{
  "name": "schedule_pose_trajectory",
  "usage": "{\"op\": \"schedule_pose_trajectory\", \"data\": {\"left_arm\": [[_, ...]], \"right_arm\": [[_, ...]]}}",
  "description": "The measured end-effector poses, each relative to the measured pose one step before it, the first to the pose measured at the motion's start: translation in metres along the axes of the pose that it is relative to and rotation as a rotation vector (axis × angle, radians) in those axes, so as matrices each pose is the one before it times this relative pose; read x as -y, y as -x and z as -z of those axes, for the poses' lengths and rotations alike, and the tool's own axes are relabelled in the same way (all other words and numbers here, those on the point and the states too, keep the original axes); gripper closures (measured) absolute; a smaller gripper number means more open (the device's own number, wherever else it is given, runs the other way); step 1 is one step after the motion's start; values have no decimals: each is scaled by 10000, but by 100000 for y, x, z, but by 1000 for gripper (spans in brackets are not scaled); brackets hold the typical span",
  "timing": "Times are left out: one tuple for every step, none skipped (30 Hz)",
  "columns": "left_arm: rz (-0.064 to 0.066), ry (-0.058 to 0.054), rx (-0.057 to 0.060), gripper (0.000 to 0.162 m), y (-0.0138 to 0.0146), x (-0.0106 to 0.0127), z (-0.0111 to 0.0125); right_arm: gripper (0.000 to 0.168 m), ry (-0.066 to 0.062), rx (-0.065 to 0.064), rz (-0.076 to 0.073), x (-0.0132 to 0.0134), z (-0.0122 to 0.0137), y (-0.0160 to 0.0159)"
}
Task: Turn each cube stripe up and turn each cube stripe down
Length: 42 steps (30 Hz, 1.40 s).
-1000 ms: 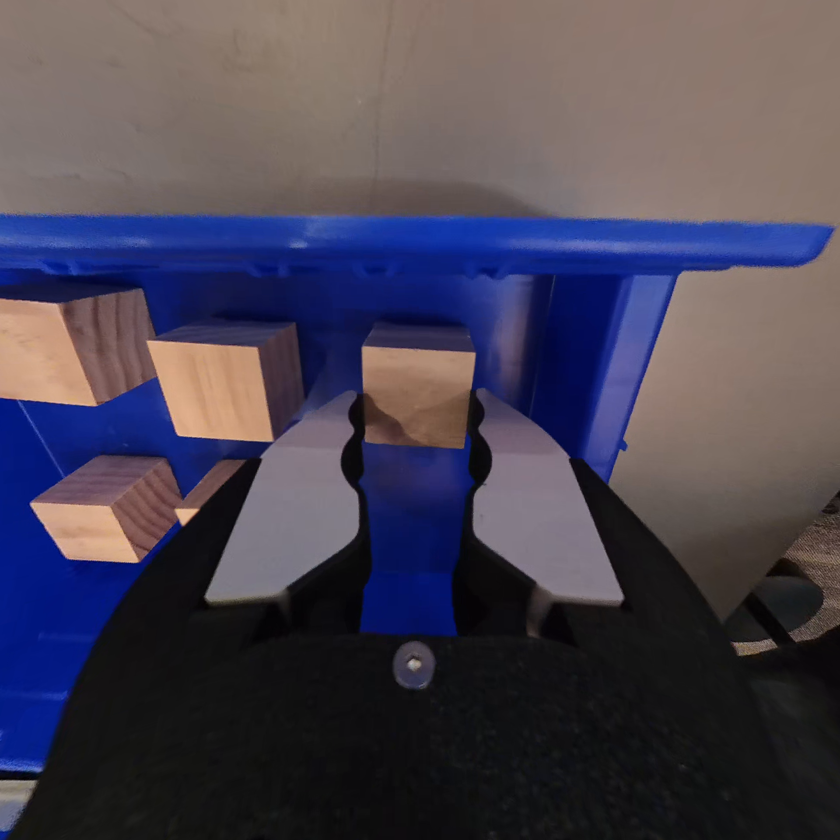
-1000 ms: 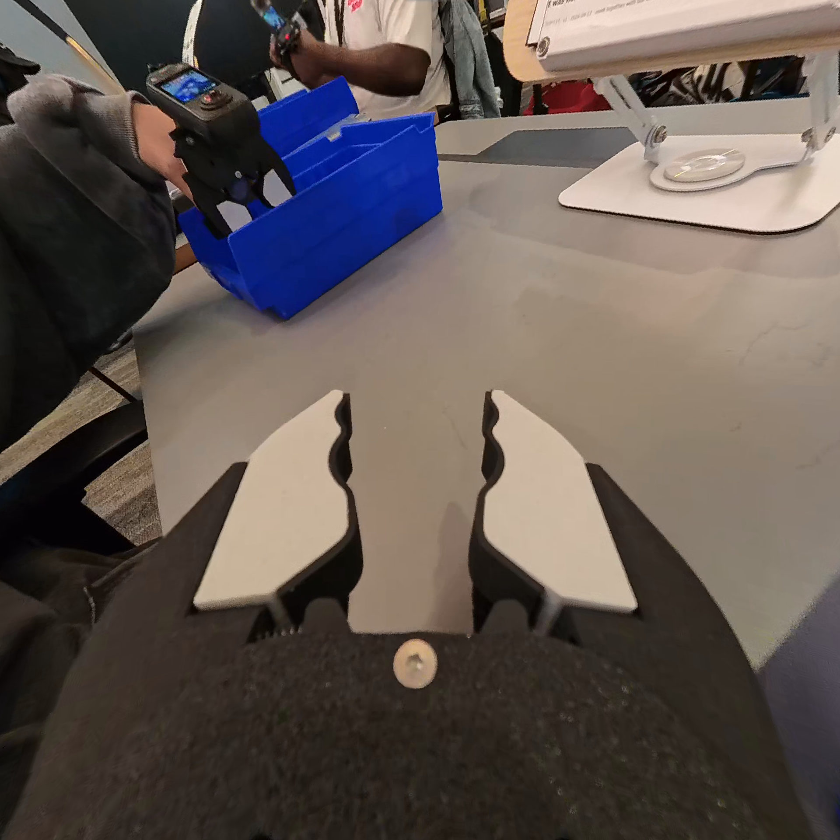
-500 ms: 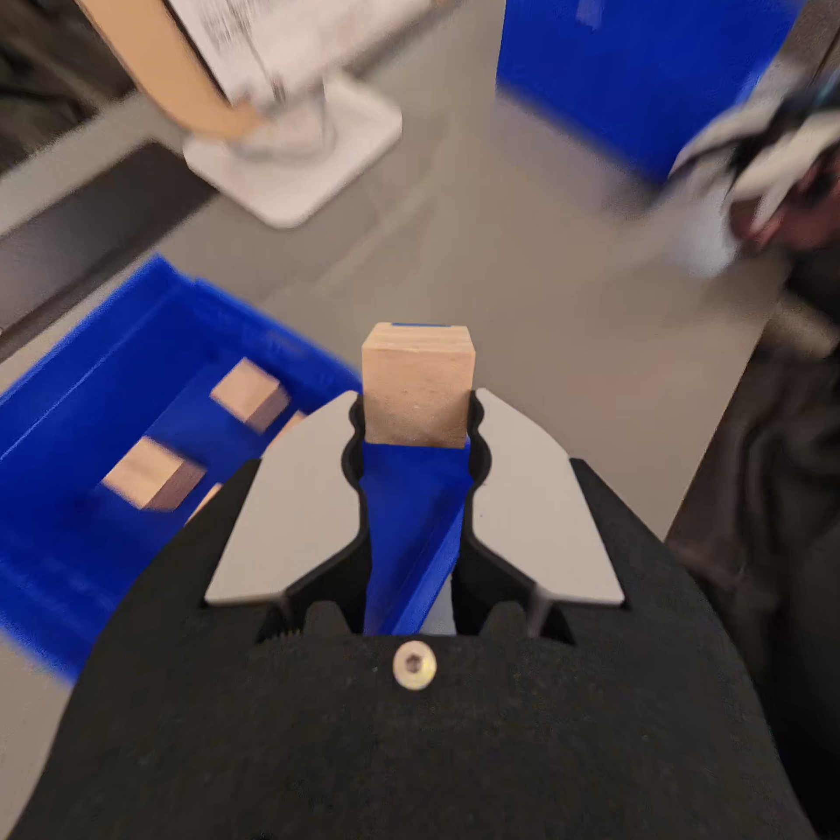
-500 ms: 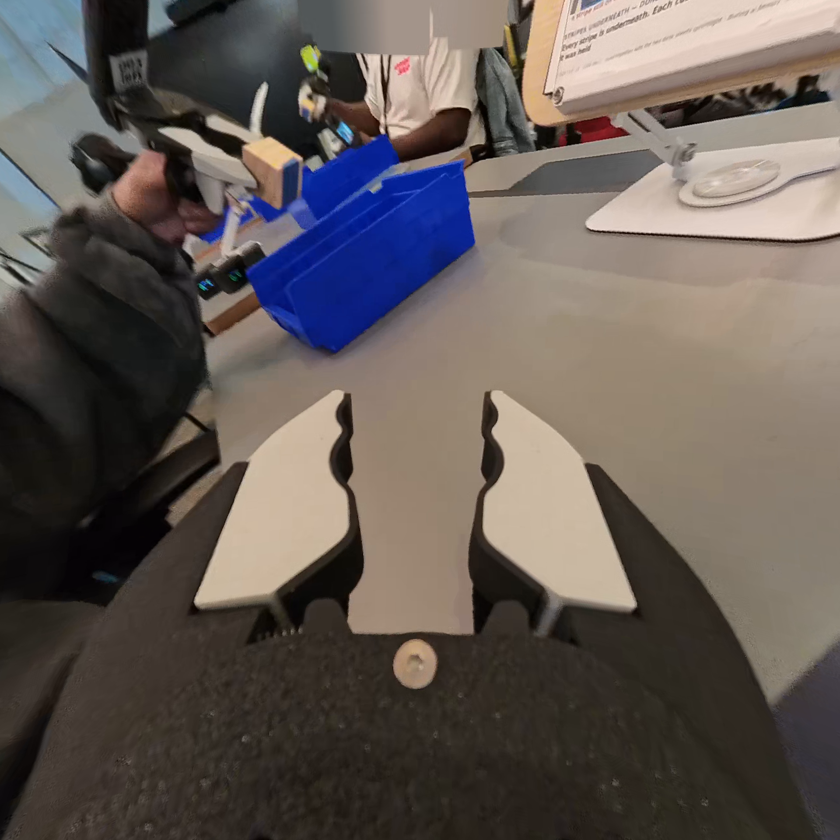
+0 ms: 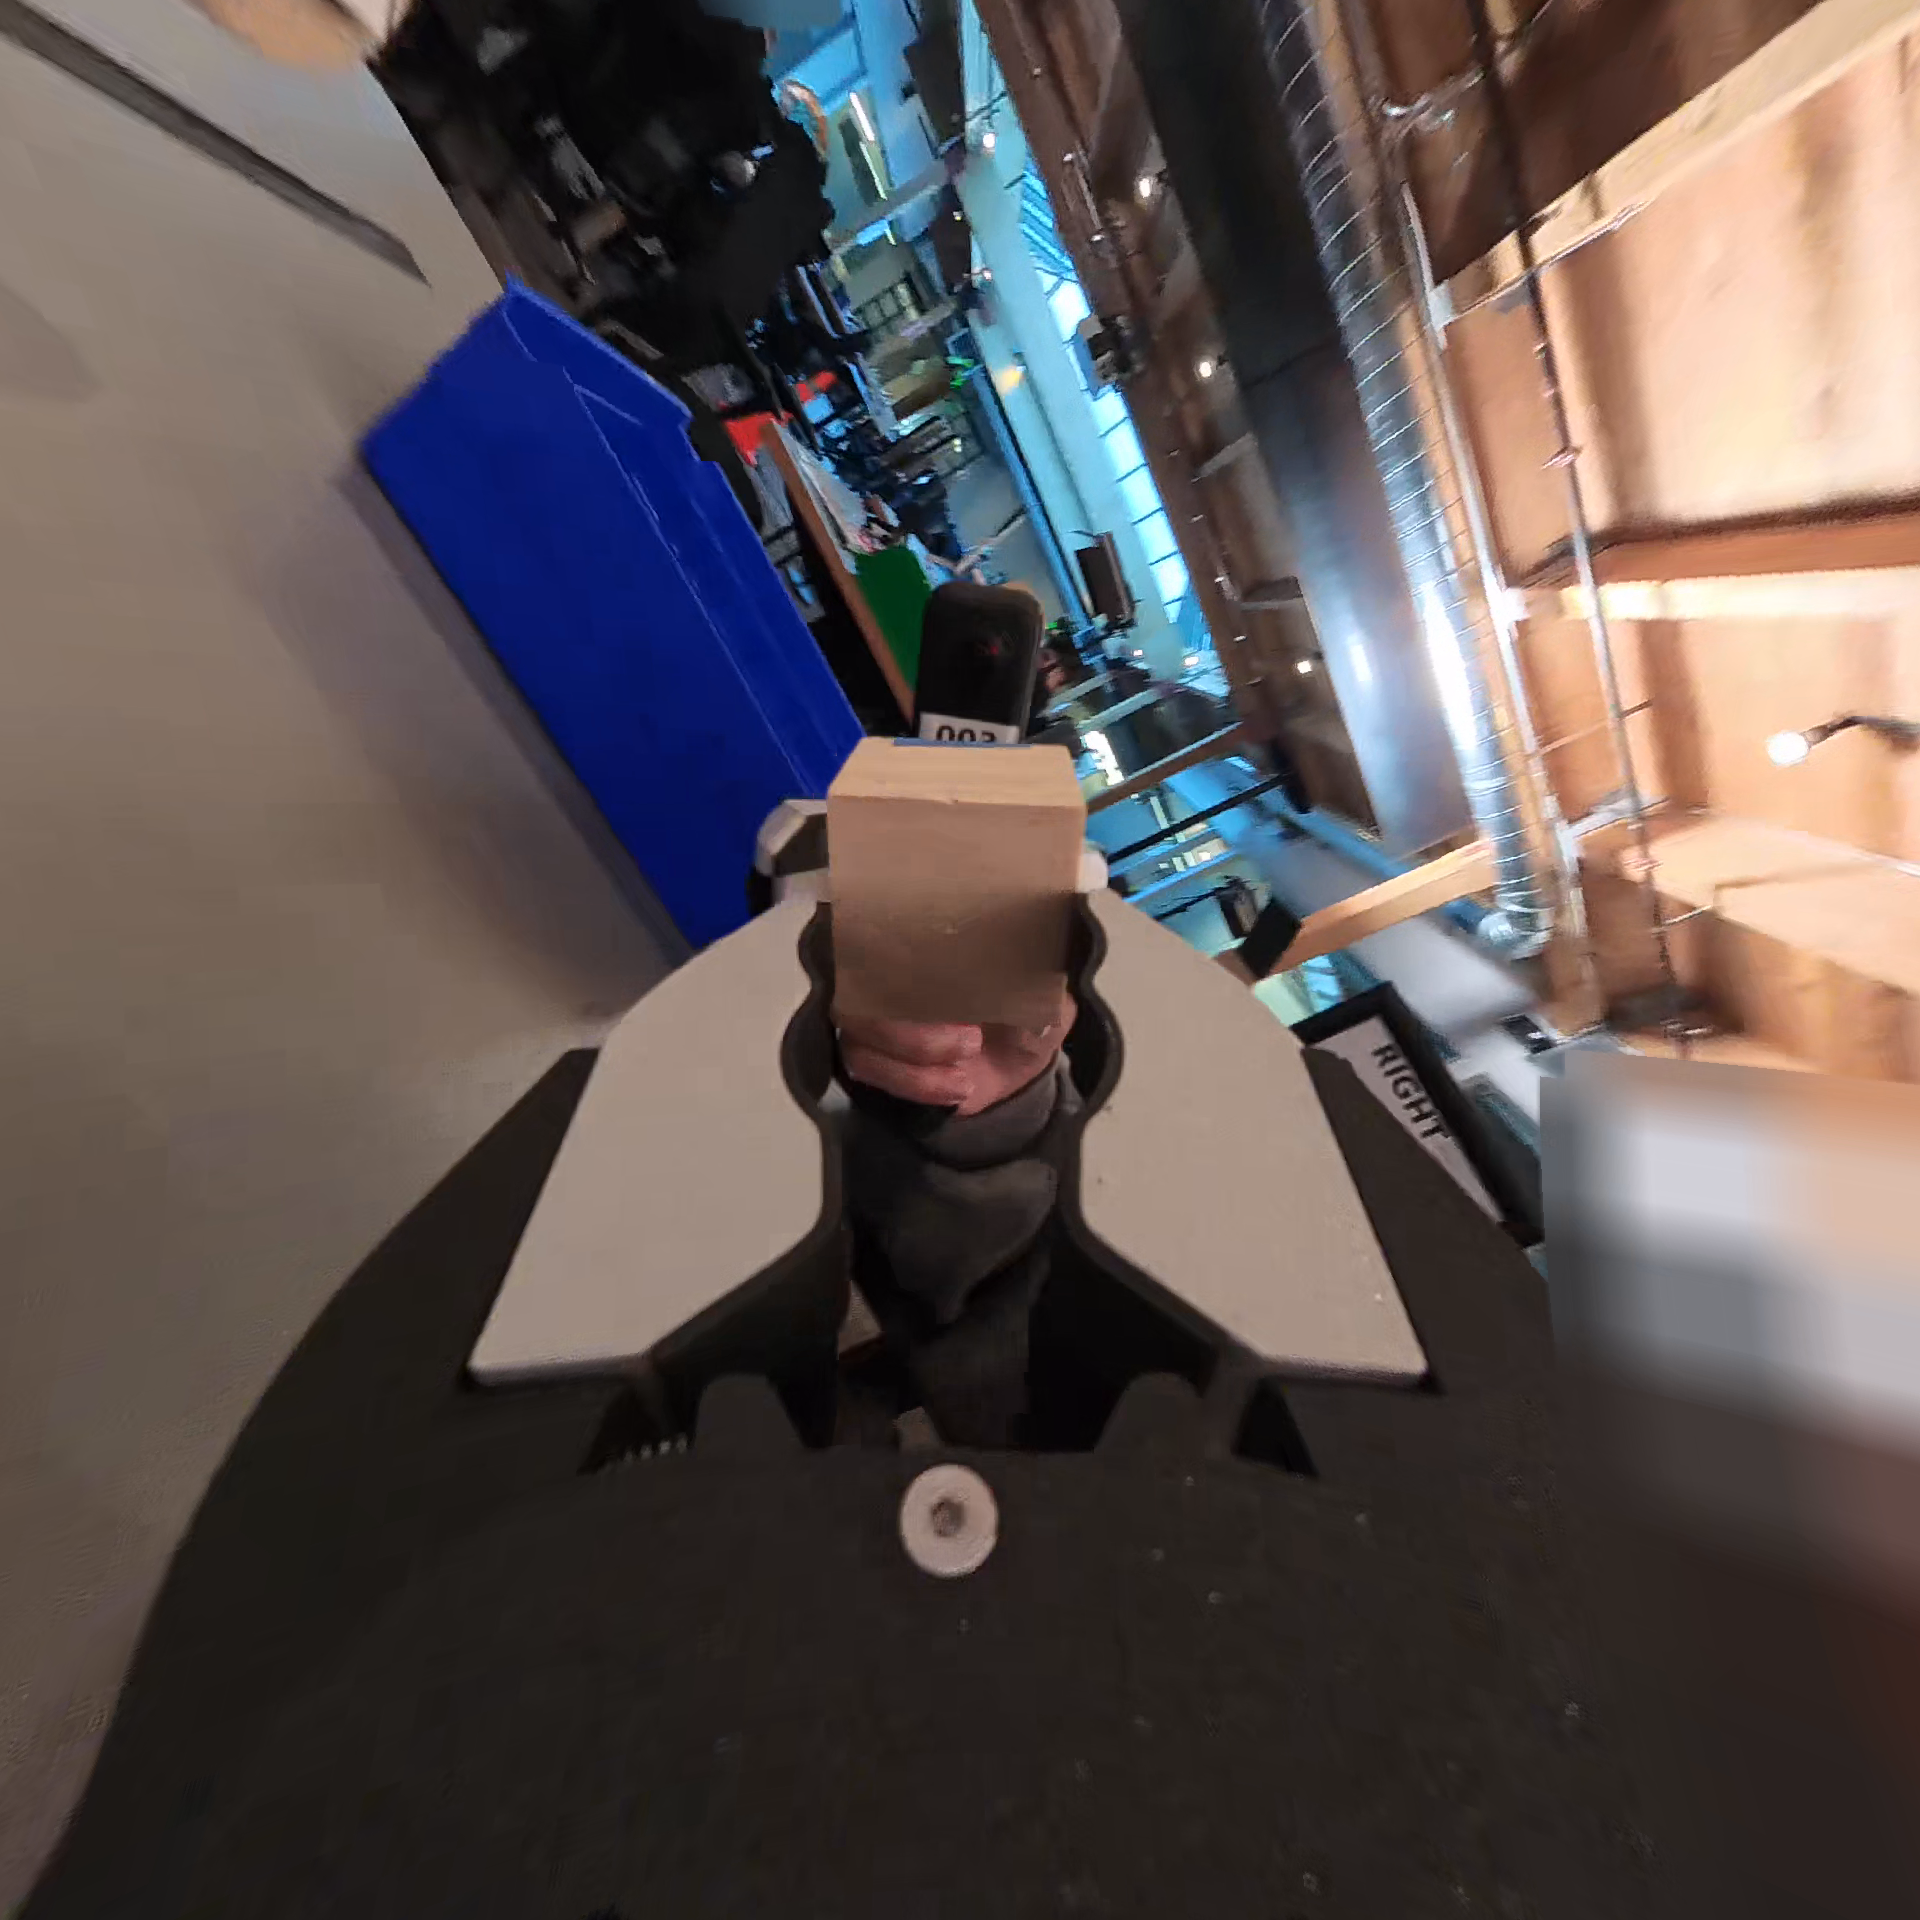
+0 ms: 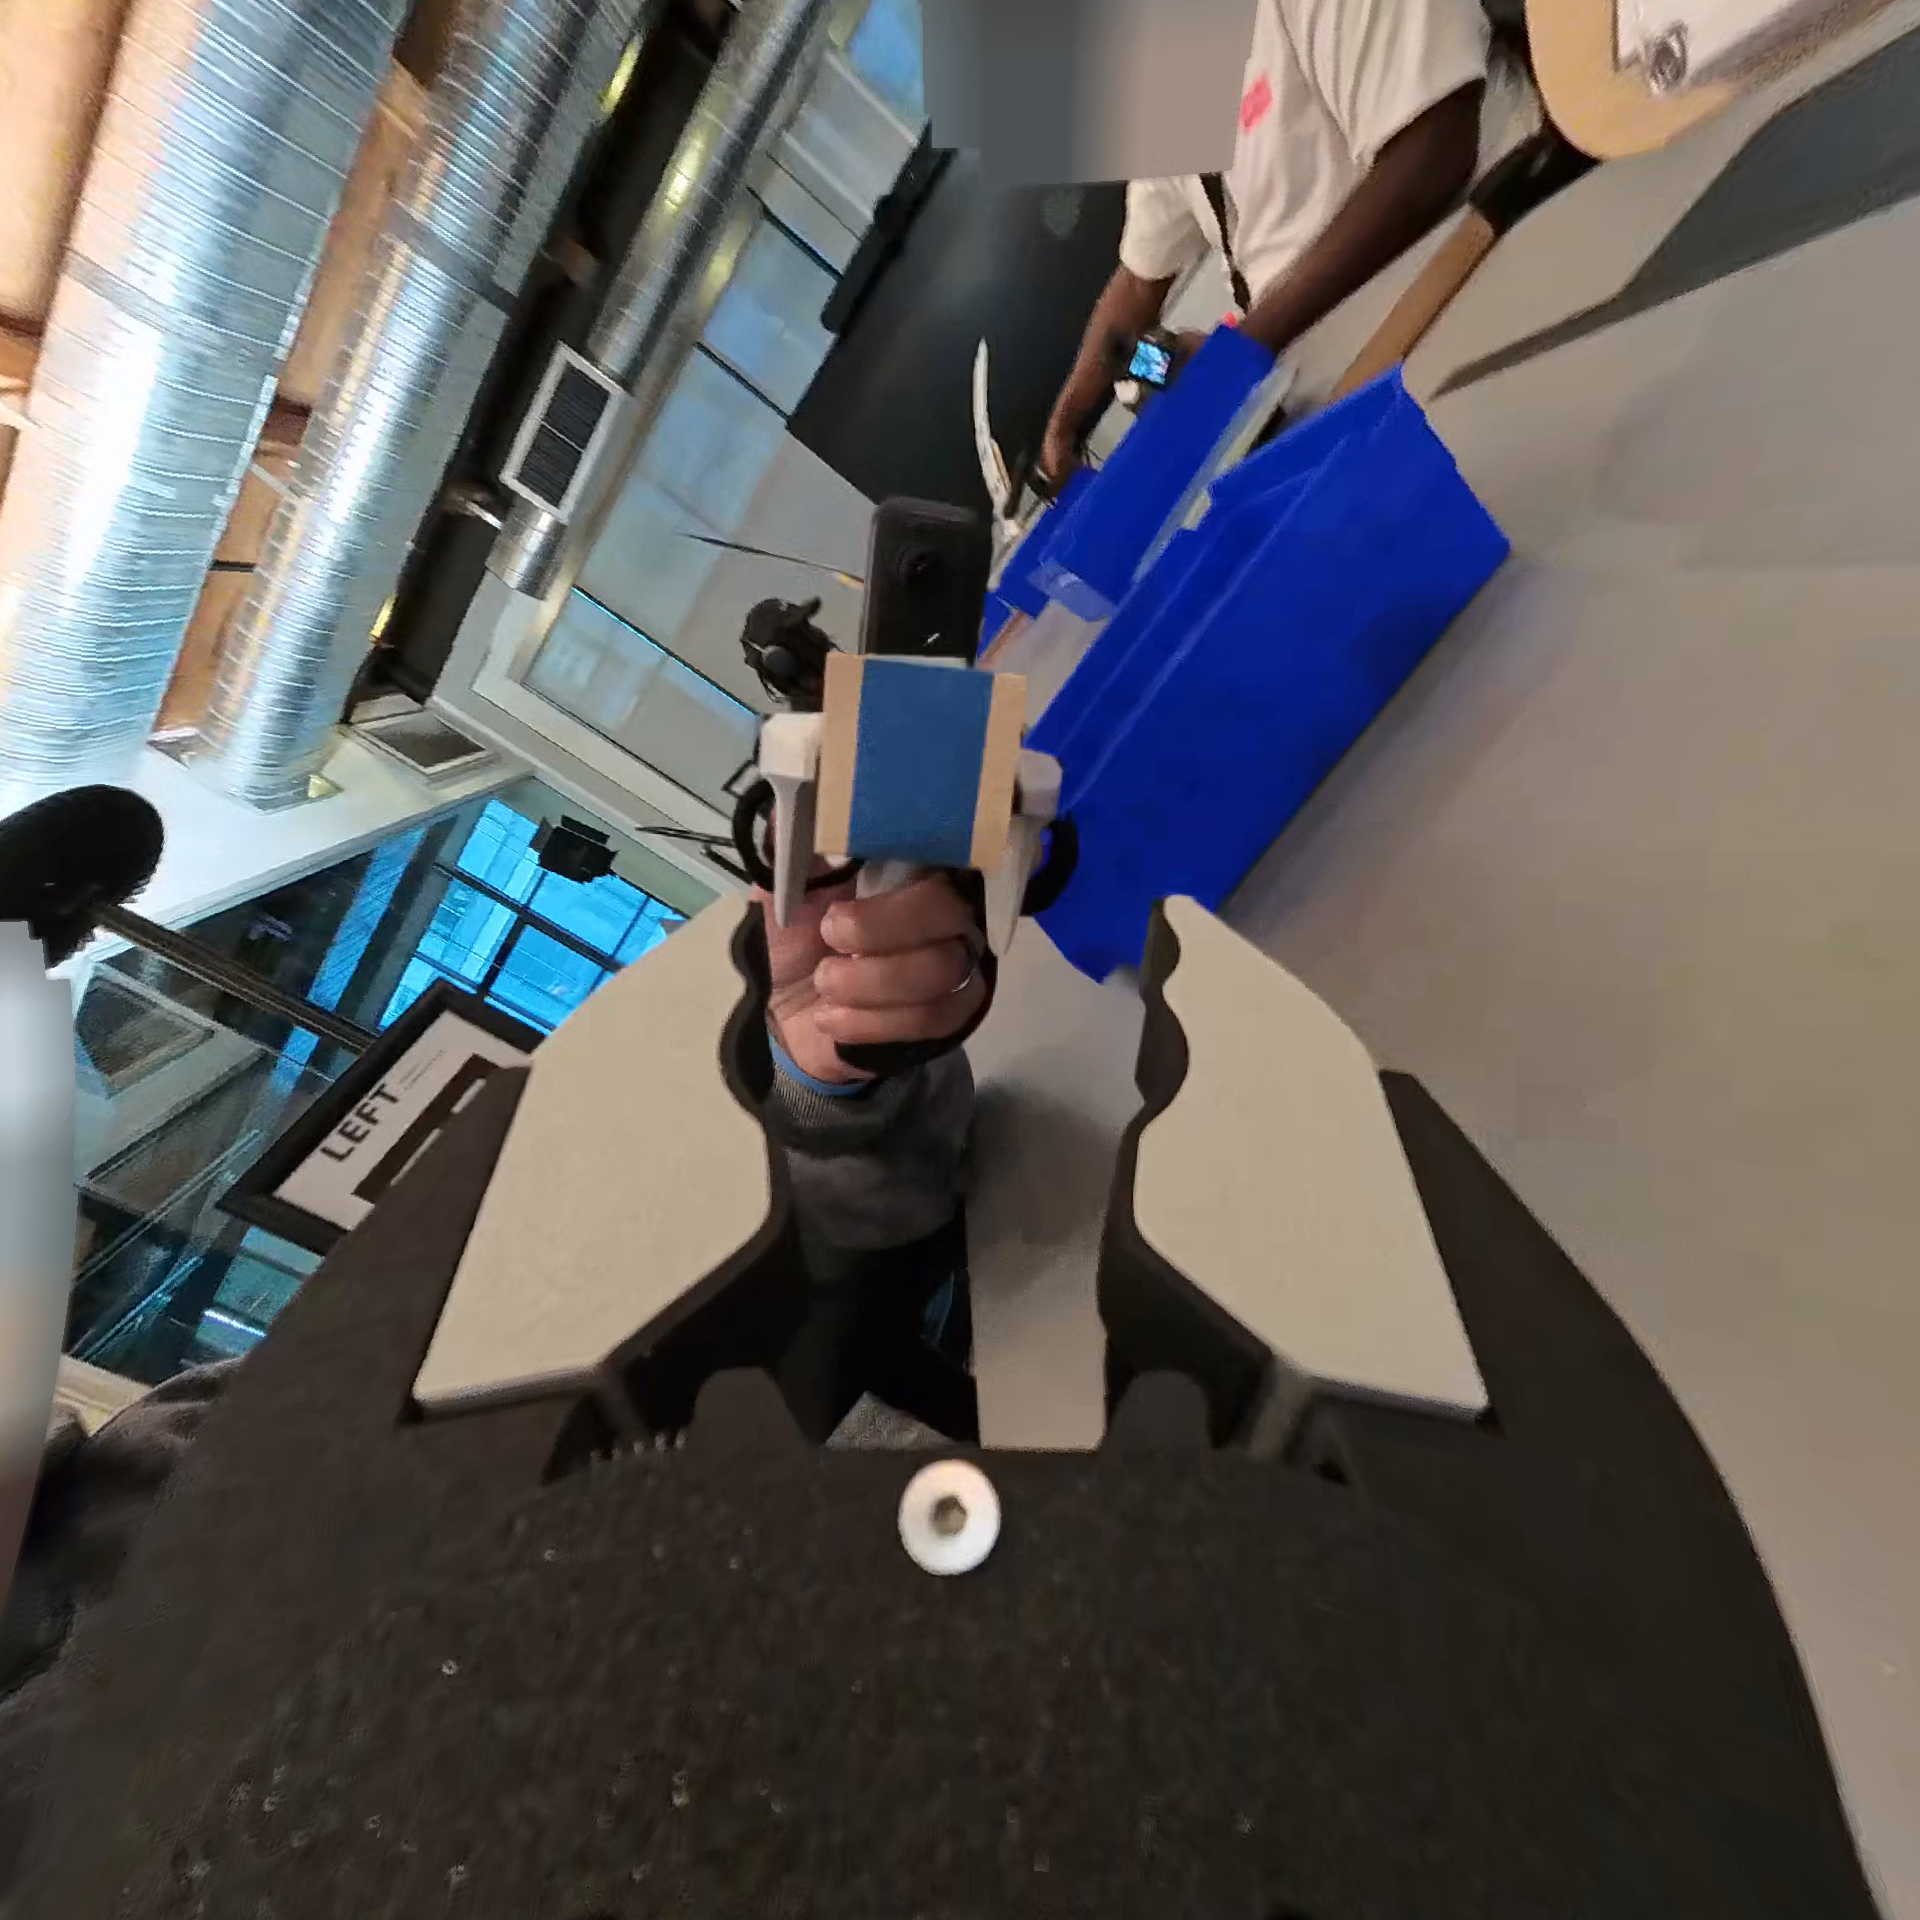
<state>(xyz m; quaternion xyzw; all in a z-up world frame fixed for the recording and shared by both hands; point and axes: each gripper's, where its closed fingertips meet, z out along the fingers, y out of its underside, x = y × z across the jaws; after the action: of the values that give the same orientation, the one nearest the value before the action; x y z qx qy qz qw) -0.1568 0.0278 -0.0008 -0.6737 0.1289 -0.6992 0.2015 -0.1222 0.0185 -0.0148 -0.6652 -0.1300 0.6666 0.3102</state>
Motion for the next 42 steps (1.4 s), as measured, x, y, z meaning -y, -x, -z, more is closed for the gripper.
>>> {"op": "schedule_pose_trajectory", "data": {"left_arm": [[192, 31, -70, 120, 706, -372, -524], [104, 92, 103, 120, 903, -443, -385], [128, 88, 169, 120, 947, -437, -288], [233, 165, 122, 120, 825, -505, -210], [246, 119, -37, 120, 502, -392, -118], [142, -4, -112, 120, 284, -230, -43], [64, 25, 55, 120, 418, -240, -29], [16, 84, 157, 120, 482, -280, -80], [-25, 118, 62, 120, 263, -281, -132], [-29, 65, 17, 120, 109, -159, -123], [-23, 53, 129, 120, 207, -114, -90], [-75, -6, 137, 120, 163, 2, -40], [-114, -73, 116, 120, 96, 99, 27], [-72, 19, 54, 120, 40, -13, 9], [31, 19, -25, 120, -33, -46, -18], [37, 6, -81, 117, -116, -63, -95], [-9, -79, -109, 120, -165, 13, -121], [-32, -73, -68, 117, -138, 2, -105], [-50, -36, -32, 119, -117, -9, -78], [-88, -13, 13, 119, -107, -14, 0], [-133, -41, 87, 119, -100, -10, 148], [-199, -117, 123, 111, -155, 61, 368], [-266, -82, 216, 95, -77, 32, 530], [-415, 27, 317, 92, -29, -148, 647], [-560, 141, 533, 91, 171, -408, 663], [-652, 153, 595, 87, 184, -565, 627], [-713, 143, 586, 83, 96, -769, 597], [-806, 174, 687, 81, 213, -1135, 546], [-844, -9, 879, 81, 463, -1143, 510], [-823, -269, 795, 83, 249, -970, 472], [-765, -188, 569, 88, -149, -952, 399], [-677, 115, 432, 90, -298, -916, 262], [-569, 210, 374, 89, -280, -663, 151], [-444, 62, 270, 89, -293, -250, 163], [-307, -120, 161, 90, -288, 95, 161], [-206, -52, 10, 91, -370, 106, 41], [-165, 81, -46, 91, -324, -40, -72], [-137, 110, 47, 91, -106, -115, -103], [-118, 85, 62, 91, -18, -162, -85], [-74, 48, -25, 91, -92, -177, -101], [11, 58, -56, 92, -68, -187, -109], [88, 96, -78, 92, -66, -225, -141]], "right_arm": [[100, 103, -172, -119, -203, -239, -528], [100, 66, -88, -176, -210, -183, -445], [101, 137, -55, -185, -311, -156, -431], [101, 144, -35, -142, -303, -144, -416], [103, 123, -190, -130, -256, -104, -655], [103, 37, -207, -138, -107, -64, -711], [104, -21, -101, -152, -7, -60, -562], [107, 40, -57, -174, -79, -95, -497], [107, 72, -6, -188, -122, -147, -364], [108, -3, 191, -144, -25, -147, -13], [111, -22, 167, -133, -43, -113, 36], [121, 161, 14, -42, -296, -88, -120], [126, 149, -58, 7, -200, -38, -120], [126, -20, -61, 20, -21, 8, -59], [126, 34, -23, -33, -78, 13, 22], [126, 25, -16, -32, 65, 91, 76], [126, -189, 29, 72, 254, 97, 132], [126, -122, 26, 64, 170, 90, 114], [126, -6, 13, 93, 48, 86, 98], [126, 38, 16, 104, -19, 39, 110], [126, 61, -26, 65, -58, 49, 89], [126, -2, -141, 68, 52, 144, -55], [126, -16, -135, 110, 72, 234, -38], [126, 22, -53, 108, 50, 294, 97], [126, 6, 25, 61, 65, 331, 197], [126, -47, 25, 26, 163, 398, 201], [126, -102, 27, 54, 246, 444, 222], [126, -86, -2, 82, 258, 477, 219], [126, -124, -50, 111, 312, 509, 182], [126, -132, -99, 121, 347, 529, 156], [126, -91, -124, 153, 341, 542, 213], [126, -123, -166, 218, 437, 572, 290], [126, -105, -225, 283, 490, 654, 343], [126, -104, -335, 317, 623, 791, 292], [126, -191, -418, 343, 845, 972, 242], [126, -253, -493, 334, 1075, 1176, 74], [126, -228, -704, 188, 1188, 1374, -417], [126, -198, -797, 173, 1306, 1496, -829], [126, -214, -919, 331, 1487, 1522, -1274], [126, -153, -1125, 267, 1475, 1409, -1929], [126, -32, -1181, 139, 1272, 1134, -2364], [126, 226, -1126, 87, 865, 676, -2501]]}}
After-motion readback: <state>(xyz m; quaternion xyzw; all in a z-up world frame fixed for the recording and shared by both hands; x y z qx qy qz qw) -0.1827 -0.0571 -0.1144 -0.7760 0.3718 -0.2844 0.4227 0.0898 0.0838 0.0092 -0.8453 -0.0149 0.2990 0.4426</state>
